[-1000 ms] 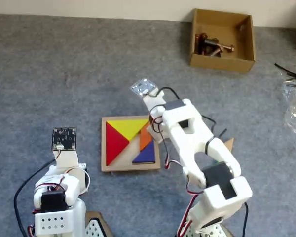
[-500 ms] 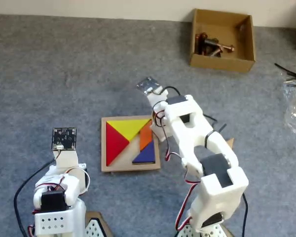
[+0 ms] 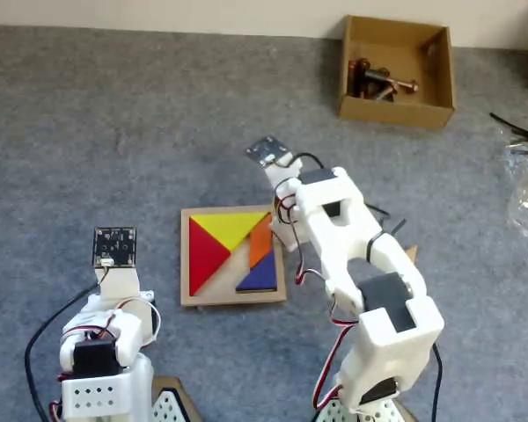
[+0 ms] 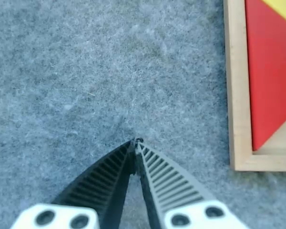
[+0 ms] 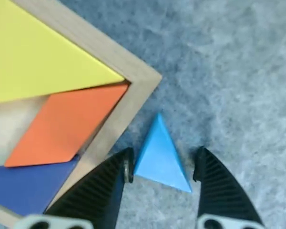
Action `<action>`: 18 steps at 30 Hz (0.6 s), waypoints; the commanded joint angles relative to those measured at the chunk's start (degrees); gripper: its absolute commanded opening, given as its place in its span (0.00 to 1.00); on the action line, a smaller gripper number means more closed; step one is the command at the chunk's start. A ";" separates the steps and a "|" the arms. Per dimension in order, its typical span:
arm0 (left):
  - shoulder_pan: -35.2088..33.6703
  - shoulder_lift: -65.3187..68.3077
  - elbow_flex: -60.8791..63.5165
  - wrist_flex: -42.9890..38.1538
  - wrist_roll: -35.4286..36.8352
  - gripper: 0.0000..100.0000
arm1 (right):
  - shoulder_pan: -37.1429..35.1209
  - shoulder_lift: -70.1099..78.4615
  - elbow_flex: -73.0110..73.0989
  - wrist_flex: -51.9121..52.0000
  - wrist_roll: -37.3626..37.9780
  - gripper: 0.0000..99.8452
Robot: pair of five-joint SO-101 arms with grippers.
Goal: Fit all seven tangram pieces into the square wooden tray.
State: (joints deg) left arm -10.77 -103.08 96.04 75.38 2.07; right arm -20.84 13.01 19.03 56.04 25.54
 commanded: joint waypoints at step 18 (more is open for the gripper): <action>-0.48 0.40 1.19 0.44 0.09 0.00 | 1.98 0.04 -4.00 0.92 7.56 0.20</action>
State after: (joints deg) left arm -10.77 -103.08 96.04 75.38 2.07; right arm -19.87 13.63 17.71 56.66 31.52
